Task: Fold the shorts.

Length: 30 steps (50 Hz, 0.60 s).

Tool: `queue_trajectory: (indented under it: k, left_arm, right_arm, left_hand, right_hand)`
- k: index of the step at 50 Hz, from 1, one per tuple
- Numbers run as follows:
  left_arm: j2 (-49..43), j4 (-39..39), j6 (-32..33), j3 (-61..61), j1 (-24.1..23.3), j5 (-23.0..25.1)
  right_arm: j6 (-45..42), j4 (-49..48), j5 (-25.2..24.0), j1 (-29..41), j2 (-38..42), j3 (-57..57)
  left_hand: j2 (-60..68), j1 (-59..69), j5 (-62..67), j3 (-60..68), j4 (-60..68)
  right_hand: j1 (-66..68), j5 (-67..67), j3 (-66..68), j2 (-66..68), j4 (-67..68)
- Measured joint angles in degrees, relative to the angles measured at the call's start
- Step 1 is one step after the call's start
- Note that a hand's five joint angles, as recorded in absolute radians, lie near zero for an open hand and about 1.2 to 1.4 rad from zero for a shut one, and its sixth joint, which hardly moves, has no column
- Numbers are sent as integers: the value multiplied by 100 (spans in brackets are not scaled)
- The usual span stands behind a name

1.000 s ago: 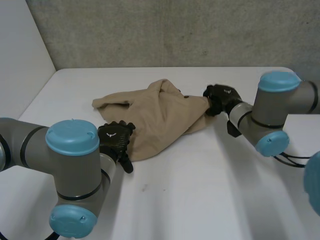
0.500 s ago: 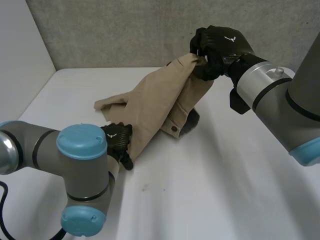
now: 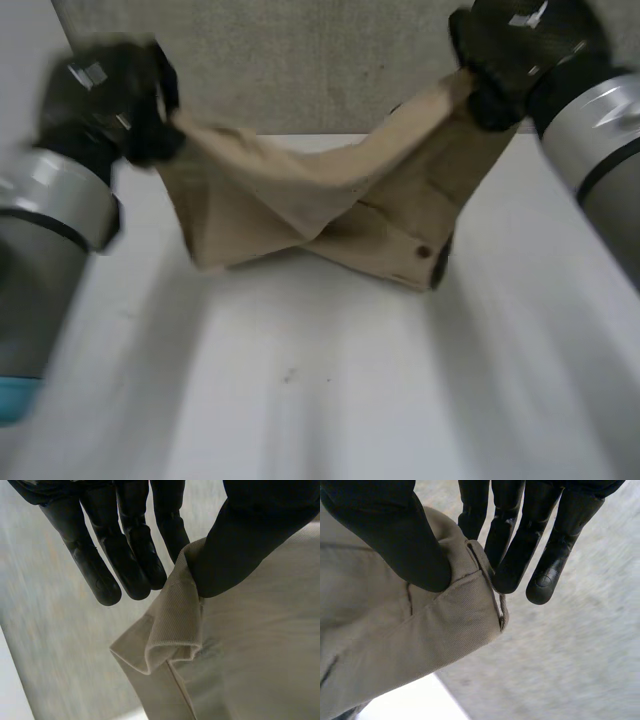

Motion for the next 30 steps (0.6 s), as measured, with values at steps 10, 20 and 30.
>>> queue_trajectory:
  k: [10,20,30]
  left_arm:
    - [1540,-1012,362,1325,378,612]
    - [1622,-1086,353,1544,513,697]
    - [-642,-1018,354,1093,553,753]
  right_arm:
    - [-821,377,120,-43,-1633,-250]
    - [-901,1194,44,-155,-1623,-433]
    - [-880,1298,12,-212,151,-114]
  left_hand:
    - [10,0,0,18,17]
    - [10,0,0,18,17]
    - [12,0,0,23,18]
  right_hand:
    - [42,1,0,0,2]
    - [42,59,0,0,2]
    - [42,86,0,0,2]
